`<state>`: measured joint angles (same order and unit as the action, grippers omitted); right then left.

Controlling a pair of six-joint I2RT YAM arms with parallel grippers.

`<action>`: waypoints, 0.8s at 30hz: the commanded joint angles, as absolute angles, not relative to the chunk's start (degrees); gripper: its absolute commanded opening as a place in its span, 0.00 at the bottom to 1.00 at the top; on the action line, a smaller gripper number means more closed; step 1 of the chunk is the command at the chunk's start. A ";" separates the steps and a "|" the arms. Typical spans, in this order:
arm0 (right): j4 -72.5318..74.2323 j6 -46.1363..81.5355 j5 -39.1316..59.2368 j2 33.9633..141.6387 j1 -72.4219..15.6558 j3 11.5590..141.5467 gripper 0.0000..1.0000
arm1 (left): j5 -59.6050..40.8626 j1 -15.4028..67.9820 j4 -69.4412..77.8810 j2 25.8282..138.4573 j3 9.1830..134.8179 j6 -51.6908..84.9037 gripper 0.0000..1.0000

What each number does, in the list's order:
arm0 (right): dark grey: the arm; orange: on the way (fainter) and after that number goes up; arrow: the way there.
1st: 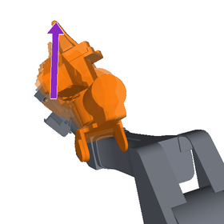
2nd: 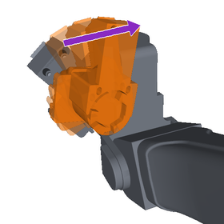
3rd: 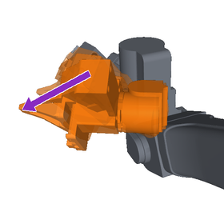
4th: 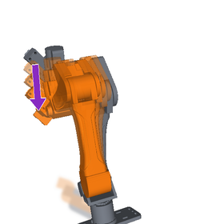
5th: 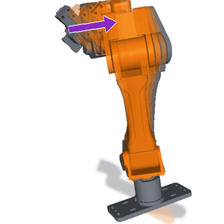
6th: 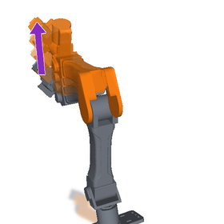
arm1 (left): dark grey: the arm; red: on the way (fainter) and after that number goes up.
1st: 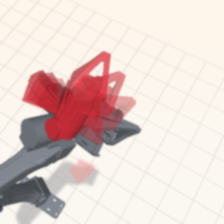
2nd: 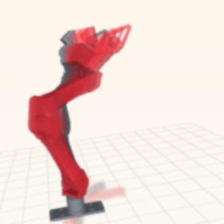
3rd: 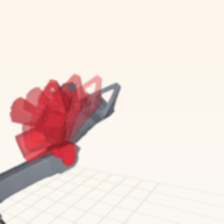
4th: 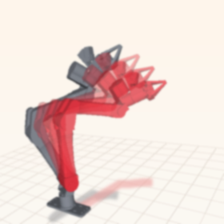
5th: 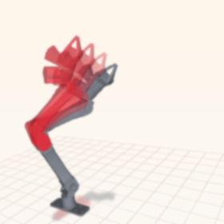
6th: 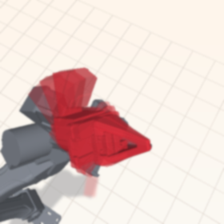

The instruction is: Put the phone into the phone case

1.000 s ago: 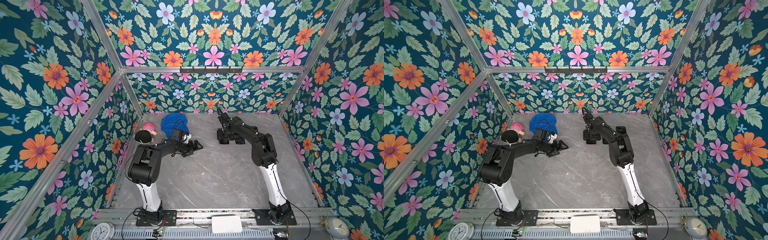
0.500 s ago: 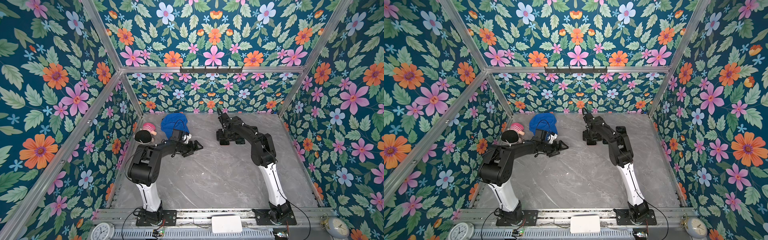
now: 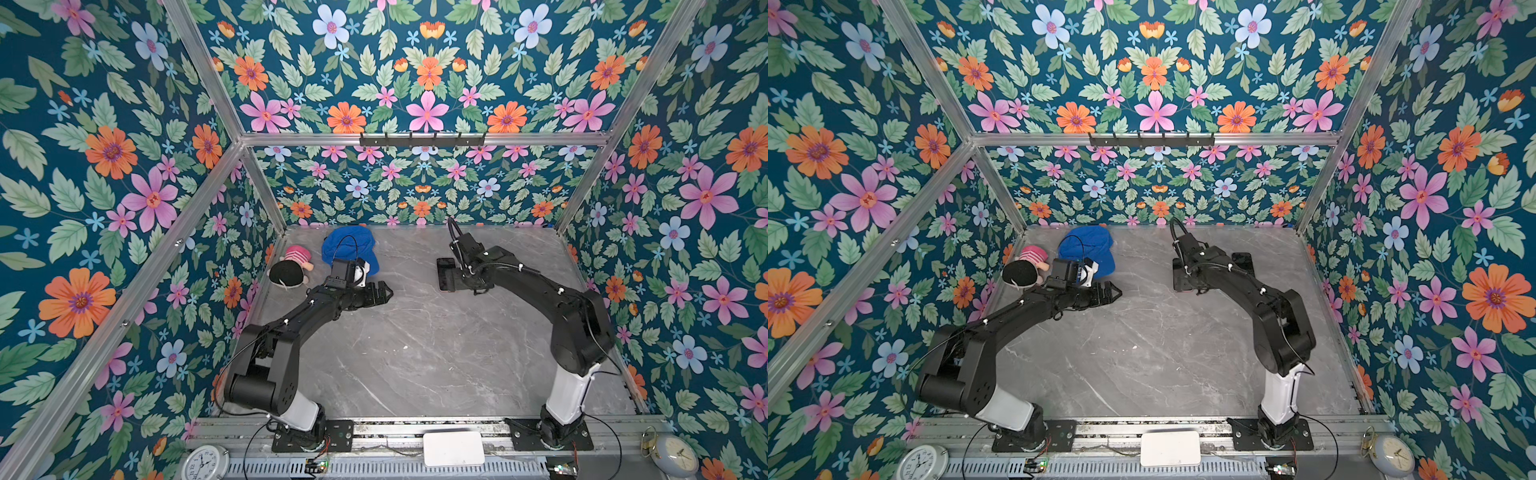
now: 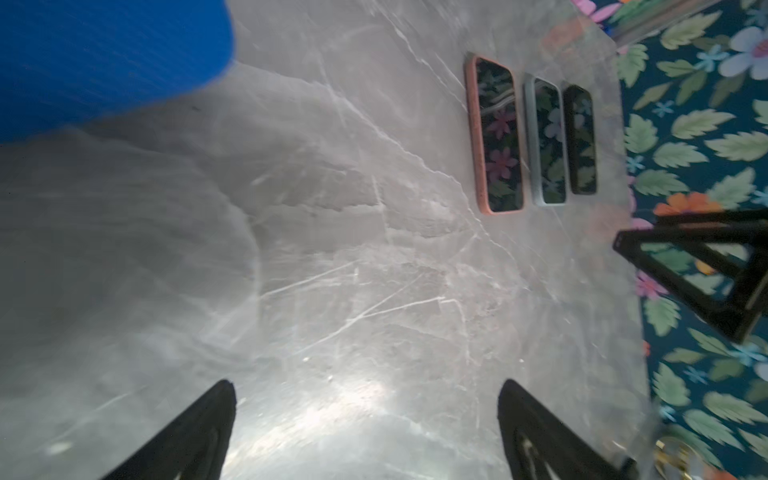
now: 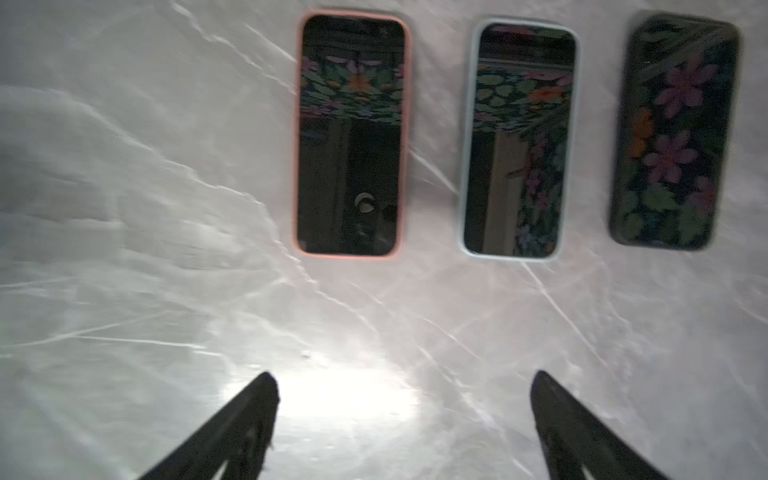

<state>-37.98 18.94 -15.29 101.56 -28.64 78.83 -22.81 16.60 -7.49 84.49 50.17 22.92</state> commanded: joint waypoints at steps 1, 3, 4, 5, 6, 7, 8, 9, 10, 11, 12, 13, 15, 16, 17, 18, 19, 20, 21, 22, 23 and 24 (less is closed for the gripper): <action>-20.13 13.38 -24.51 93.71 -28.19 67.43 0.94 | -5.32 16.87 2.17 78.92 45.44 22.07 1.00; -10.53 10.76 -26.23 88.41 -26.73 58.95 0.94 | 1.82 16.95 8.69 75.76 41.00 22.32 1.00; -4.96 8.38 -26.89 85.82 -25.86 54.33 0.94 | 5.91 16.88 11.55 74.57 39.19 21.47 1.00; 1.75 5.69 -28.31 83.48 -25.11 49.72 0.94 | 9.64 16.95 12.55 73.72 38.14 19.27 1.00; 7.70 2.81 -30.17 81.95 -24.83 45.75 0.93 | 12.11 16.88 13.14 73.49 37.40 17.98 1.00; 13.99 -1.33 -31.62 80.65 -24.76 41.55 0.90 | 14.27 16.73 15.24 73.69 36.11 16.06 1.00; 18.82 -5.52 -31.97 80.01 -24.60 38.44 0.89 | 15.23 16.68 18.55 73.44 34.25 11.71 1.00; 20.12 -7.04 -32.98 79.81 -24.38 37.14 0.88 | 15.85 16.54 22.24 73.03 32.13 6.63 1.00; 18.77 -7.19 -33.61 79.79 -23.66 36.74 0.86 | 17.42 16.51 27.72 72.78 28.87 2.47 1.00; 16.22 -6.07 -33.49 79.73 -22.64 36.90 0.86 | 17.87 15.58 33.00 73.62 25.95 0.07 1.00; 15.50 -4.71 -32.76 79.43 -21.41 36.53 0.86 | 16.54 13.98 35.51 75.31 24.66 -1.70 1.00; 16.55 -3.20 -31.00 78.90 -19.74 34.76 0.86 | 15.45 11.81 36.90 78.40 23.97 -2.37 0.99; 26.58 -4.00 -26.78 77.20 -17.02 28.25 0.87 | 13.62 8.30 38.75 83.82 25.20 -2.53 0.99; 34.69 -6.12 -23.29 76.54 -15.77 23.86 0.88 | 11.82 6.81 36.91 84.50 26.81 -0.92 0.98; 41.89 -7.37 -18.98 76.26 -14.06 19.89 0.94 | 9.15 5.49 44.27 84.80 24.73 0.09 0.99; 46.54 -7.68 -15.15 76.40 -12.62 17.74 0.99 | 7.48 4.32 50.00 84.95 22.82 1.51 0.99; 49.06 -7.65 -12.97 76.98 -11.24 16.89 0.99 | 4.82 2.62 51.74 85.59 22.67 0.83 0.99; 49.03 -5.86 -13.15 78.01 -9.89 17.32 0.99 | 4.14 1.63 52.30 86.00 22.89 0.84 0.98; 49.73 -4.84 -12.10 78.63 -8.40 17.38 0.99 | 3.31 0.80 56.21 86.15 20.94 0.68 0.99; 48.21 -3.43 -10.54 78.02 -7.18 17.32 0.99 | 2.01 -0.59 59.82 86.97 19.24 1.83 0.99; 47.76 -1.93 -6.12 77.75 -4.66 17.30 0.99 | 2.09 -1.34 63.15 88.96 18.33 2.76 0.98; 48.85 -0.67 -2.12 78.48 -2.25 17.01 0.99 | 2.27 -1.36 64.94 90.38 18.02 2.35 0.99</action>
<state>40.64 -4.05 -12.51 78.06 -5.50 17.28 5.58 -0.60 52.88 88.07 19.25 1.61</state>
